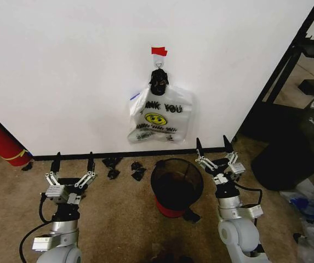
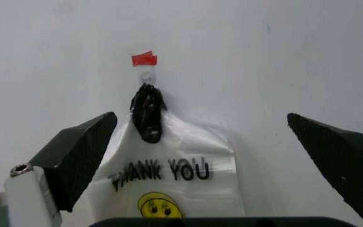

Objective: Pick up the garbage bag from the wall and place it over the trash bin.

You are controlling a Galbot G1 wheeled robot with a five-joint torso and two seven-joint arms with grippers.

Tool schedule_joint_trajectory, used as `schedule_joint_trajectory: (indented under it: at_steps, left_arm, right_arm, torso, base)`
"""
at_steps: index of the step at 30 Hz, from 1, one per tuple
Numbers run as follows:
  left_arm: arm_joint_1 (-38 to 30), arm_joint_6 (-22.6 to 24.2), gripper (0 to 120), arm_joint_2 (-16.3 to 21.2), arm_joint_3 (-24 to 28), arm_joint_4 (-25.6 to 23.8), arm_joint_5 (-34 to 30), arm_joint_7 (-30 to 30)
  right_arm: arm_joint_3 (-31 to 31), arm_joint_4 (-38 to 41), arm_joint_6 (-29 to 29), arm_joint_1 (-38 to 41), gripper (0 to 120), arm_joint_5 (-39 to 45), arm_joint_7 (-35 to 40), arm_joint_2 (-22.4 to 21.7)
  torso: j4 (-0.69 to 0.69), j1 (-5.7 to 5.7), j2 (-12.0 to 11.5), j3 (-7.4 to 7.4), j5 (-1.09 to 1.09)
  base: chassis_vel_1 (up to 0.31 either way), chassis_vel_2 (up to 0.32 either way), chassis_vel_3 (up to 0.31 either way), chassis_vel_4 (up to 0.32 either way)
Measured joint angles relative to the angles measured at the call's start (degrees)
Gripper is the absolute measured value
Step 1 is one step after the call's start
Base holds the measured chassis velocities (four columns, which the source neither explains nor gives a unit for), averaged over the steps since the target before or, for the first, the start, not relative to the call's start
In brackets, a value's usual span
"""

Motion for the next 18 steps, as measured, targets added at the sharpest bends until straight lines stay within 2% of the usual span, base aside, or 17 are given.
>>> schedule_joint_trajectory:
  at_steps: [18]
  left_arm:
    - [0.3,-0.3,100,1.0,-0.5,-0.1,-0.4,-0.2]
  right_arm:
    - [-3.1,-0.7,-1.1,1.8,100,0.0,2.5,0.7]
  torso:
    - [0.00,0.00,0.0,0.00,0.00]
  base:
    - [0.000,0.000,0.000,0.000]
